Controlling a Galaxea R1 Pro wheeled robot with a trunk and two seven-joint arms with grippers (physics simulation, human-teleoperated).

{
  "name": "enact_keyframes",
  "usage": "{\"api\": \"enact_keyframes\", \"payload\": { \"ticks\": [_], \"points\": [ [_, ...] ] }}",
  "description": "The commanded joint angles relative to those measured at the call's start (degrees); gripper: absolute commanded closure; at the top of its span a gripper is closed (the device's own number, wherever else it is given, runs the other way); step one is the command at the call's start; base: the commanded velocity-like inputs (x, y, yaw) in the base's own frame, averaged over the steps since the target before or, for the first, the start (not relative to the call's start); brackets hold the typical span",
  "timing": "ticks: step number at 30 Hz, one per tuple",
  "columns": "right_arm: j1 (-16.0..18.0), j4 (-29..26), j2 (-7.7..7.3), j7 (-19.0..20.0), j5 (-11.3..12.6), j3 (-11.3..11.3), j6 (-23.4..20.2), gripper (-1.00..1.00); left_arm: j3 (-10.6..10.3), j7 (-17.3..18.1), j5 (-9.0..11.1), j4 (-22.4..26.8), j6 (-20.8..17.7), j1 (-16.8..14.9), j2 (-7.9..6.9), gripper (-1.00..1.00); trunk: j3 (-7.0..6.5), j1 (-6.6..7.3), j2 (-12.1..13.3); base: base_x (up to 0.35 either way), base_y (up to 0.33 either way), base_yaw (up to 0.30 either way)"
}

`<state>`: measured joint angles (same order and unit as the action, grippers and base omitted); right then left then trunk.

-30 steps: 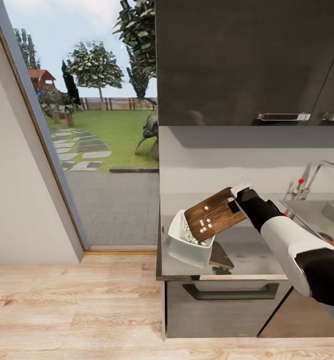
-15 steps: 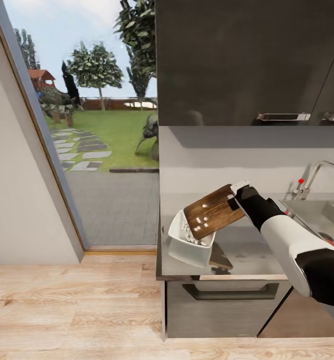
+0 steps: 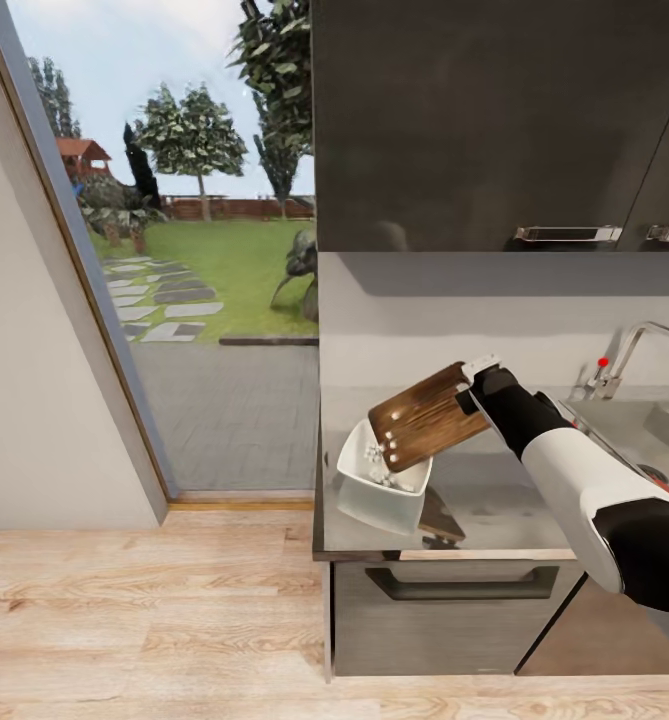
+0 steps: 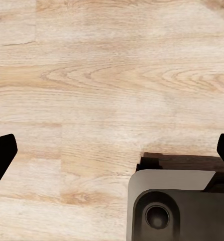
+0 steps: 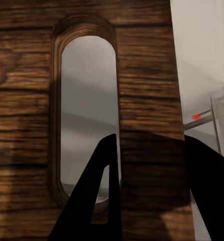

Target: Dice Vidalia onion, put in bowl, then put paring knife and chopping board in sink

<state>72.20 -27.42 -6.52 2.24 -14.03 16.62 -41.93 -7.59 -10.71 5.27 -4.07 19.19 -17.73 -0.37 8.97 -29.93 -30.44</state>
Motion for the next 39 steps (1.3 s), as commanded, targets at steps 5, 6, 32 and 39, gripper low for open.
{"api": "enact_keyframes", "payload": {
  "ticks": [5,6,32,39],
  "points": [
    [0.0,-0.8,-0.07,0.2,-0.4,0.4,-0.4,1.0,-0.5,0.0,0.5,-0.2,0.4,-0.1,0.02,-1.0,0.11,-0.03,-0.1,0.0,0.0,0.0],
    [0.0,-0.8,-0.07,0.1,-0.3,0.4,-0.4,1.0,-0.5,0.0,0.5,-0.2,0.4,-0.1,0.02,-1.0,0.11,-0.03,-0.1,0.0,0.0,0.0],
    [0.0,-0.9,-0.53,-5.1,-0.1,-0.1,-0.2,1.0,-0.5,0.0,0.5,-0.2,0.4,-0.1,0.1,-1.0,0.11,-0.03,-0.1,0.0,0.0,0.0],
    [0.0,-4.2,-3.91,4.2,0.8,-10.7,-0.1,1.0,-0.5,0.0,0.5,-0.2,0.4,-0.1,0.1,-1.0,0.11,-0.03,-0.1,0.0,0.0,0.0]
  ]
}}
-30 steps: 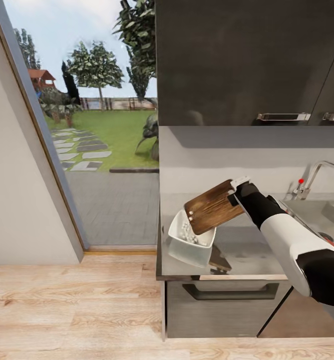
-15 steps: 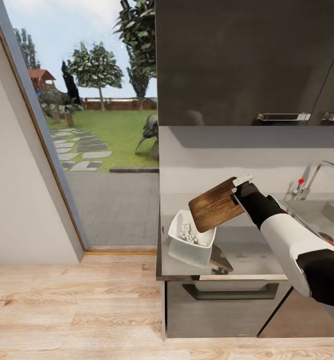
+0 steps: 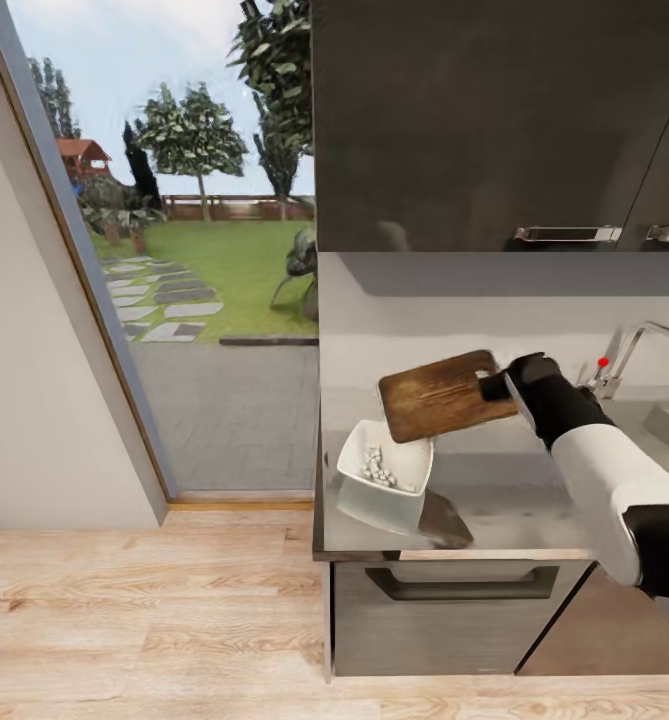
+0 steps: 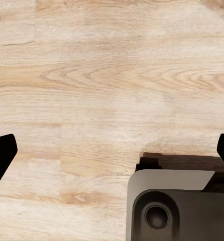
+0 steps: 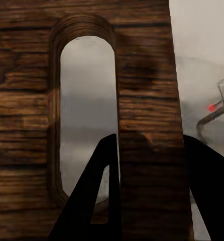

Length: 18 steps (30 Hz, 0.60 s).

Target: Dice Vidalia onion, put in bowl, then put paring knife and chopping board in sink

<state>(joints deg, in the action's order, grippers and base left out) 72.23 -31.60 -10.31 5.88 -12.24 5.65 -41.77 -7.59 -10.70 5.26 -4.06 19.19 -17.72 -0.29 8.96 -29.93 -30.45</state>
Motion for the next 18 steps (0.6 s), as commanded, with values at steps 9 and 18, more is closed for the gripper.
{"api": "enact_keyframes", "payload": {
  "ticks": [9,18],
  "points": [
    [0.0,-0.6,-8.66,16.9,-0.9,-9.4,-0.2,1.0,-0.5,0.0,0.5,-0.2,0.3,-0.1,0.03,-1.0,0.12,-0.03,-0.1,0.0,0.0,0.0],
    [0.0,2.8,-10.7,19.4,-1.0,-9.7,3.3,1.0,-0.5,0.0,0.5,-0.2,0.3,-0.1,-0.07,-1.0,0.12,-0.03,-0.1,0.0,0.0,0.0]
  ]
}}
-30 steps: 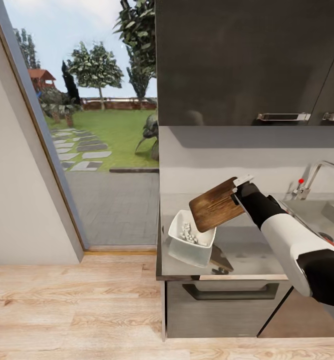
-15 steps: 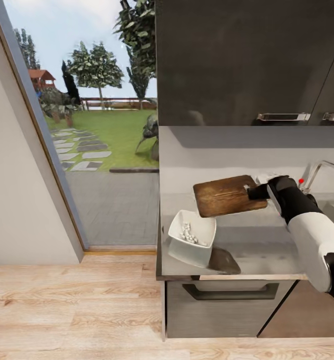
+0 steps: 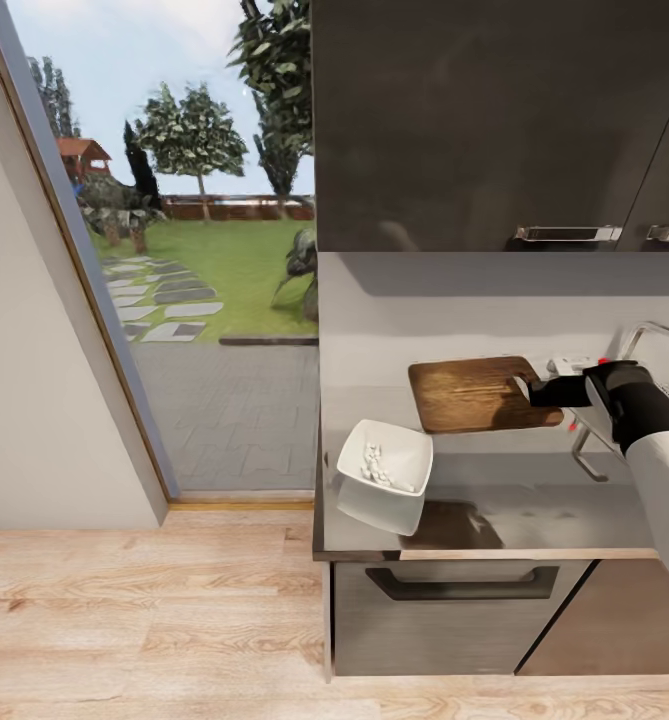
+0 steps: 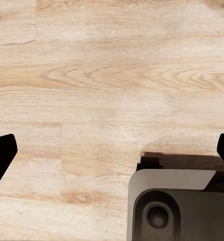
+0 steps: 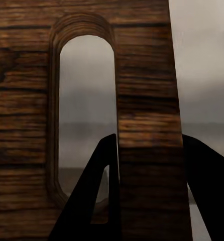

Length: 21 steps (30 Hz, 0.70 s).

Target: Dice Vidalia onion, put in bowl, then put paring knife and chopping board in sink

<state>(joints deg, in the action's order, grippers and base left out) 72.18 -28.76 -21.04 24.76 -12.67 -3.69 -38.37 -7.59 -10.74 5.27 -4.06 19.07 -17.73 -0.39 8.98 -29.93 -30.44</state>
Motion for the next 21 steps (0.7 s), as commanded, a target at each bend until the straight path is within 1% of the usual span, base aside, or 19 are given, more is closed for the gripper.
{"api": "enact_keyframes", "payload": {
  "ticks": [1,4,7,10,12,14,21],
  "points": [
    [0.1,1.0,-0.04,0.5,-0.6,-0.4,1.1,1.0,-0.5,0.0,0.5,-0.2,0.4,-0.1,-0.08,-1.0,0.1,-0.02,-0.1,0.0,0.0,0.0],
    [0.1,3.8,-0.16,0.5,-0.7,-0.4,4.1,1.0,-0.5,-0.1,0.5,-0.2,0.4,-0.1,0.04,-1.0,0.1,-0.02,-0.1,0.0,0.0,0.0],
    [0.1,7.5,-0.19,0.4,-0.7,-0.4,7.9,1.0,-0.5,-0.1,0.5,-0.2,0.4,-0.1,0.75,-1.0,0.1,-0.02,-0.1,0.0,0.0,0.0],
    [0.1,8.5,-0.16,0.1,-0.7,-0.4,9.8,1.0,-0.5,-0.1,0.6,-0.2,0.3,-0.1,1.03,-1.0,0.1,-0.02,-0.1,0.0,0.0,0.0],
    [0.1,8.8,-0.15,0.1,-0.7,-0.4,10.3,1.0,-0.5,-0.1,0.6,-0.2,0.3,-0.1,1.12,-1.0,0.1,-0.02,-0.1,-0.003,-0.01,0.0],
    [0.1,8.9,-0.15,0.0,-0.7,-0.3,10.5,1.0,-0.4,-0.2,0.6,-0.2,0.3,-0.1,1.16,-1.0,0.1,-0.02,-0.1,-0.043,-0.164,0.0],
    [0.1,9.1,-0.31,0.0,-0.7,-0.4,10.5,1.0,-0.4,-0.1,0.6,-0.2,0.3,-0.1,1.24,-1.0,0.1,-0.02,-0.1,-0.081,-0.278,0.0]
  ]
}}
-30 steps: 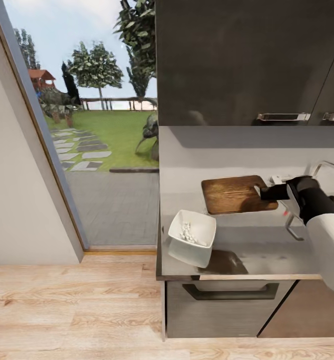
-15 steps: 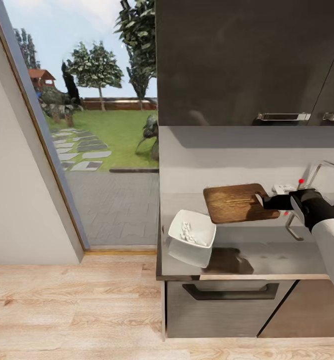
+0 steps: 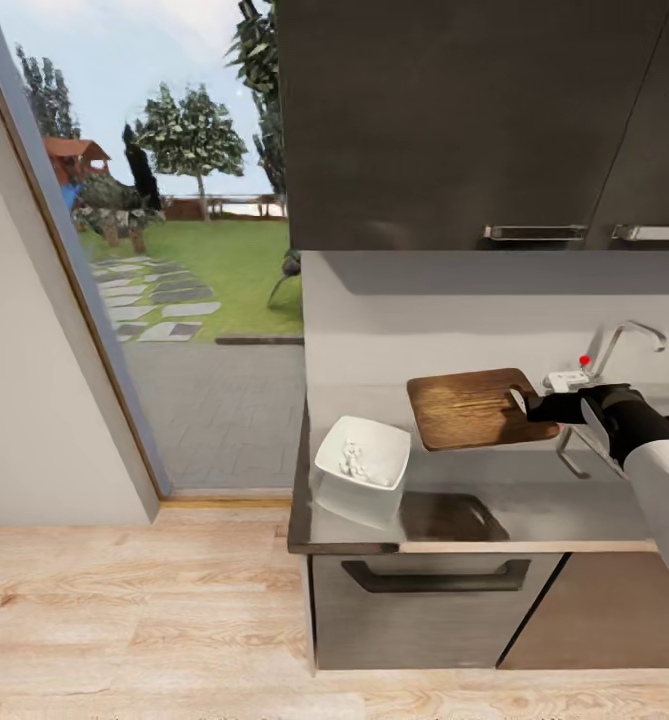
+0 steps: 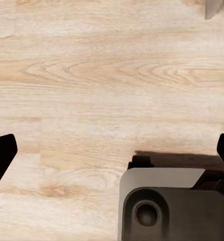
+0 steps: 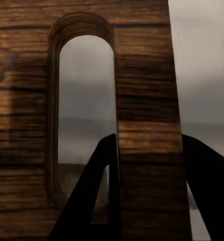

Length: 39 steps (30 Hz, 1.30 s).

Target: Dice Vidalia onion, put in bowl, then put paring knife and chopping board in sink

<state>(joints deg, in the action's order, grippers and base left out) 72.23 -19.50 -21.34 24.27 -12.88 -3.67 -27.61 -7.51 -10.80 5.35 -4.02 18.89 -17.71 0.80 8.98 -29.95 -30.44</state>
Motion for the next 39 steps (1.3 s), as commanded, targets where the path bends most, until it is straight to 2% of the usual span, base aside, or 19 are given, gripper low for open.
{"api": "enact_keyframes", "payload": {
  "ticks": [1,11,23,39],
  "points": [
    [0.0,-0.1,-0.01,0.4,-0.5,-0.4,-0.3,1.0,-0.5,-0.1,0.5,-0.3,0.5,-0.1,0.11,-1.0,0.1,-0.01,-0.1,-0.115,-0.306,0.0],
    [0.0,0.3,-1.35,0.3,-0.4,-0.4,-0.4,1.0,-0.5,-0.1,0.5,-0.3,0.4,-0.1,0.68,-1.0,0.1,-0.01,-0.1,-0.124,-0.296,0.0],
    [0.0,2.9,-1.36,0.2,-0.4,-0.4,-0.4,1.0,-0.5,0.0,0.6,-0.3,0.4,-0.1,0.6,-1.0,0.1,-0.01,-0.1,-0.006,-0.316,0.0],
    [0.0,3.3,-1.08,0.2,-0.4,-0.4,-0.3,1.0,-0.5,0.0,0.6,-0.3,0.4,-0.1,0.58,-1.0,0.1,-0.01,-0.1,0.0,-0.317,0.0]
  ]
}}
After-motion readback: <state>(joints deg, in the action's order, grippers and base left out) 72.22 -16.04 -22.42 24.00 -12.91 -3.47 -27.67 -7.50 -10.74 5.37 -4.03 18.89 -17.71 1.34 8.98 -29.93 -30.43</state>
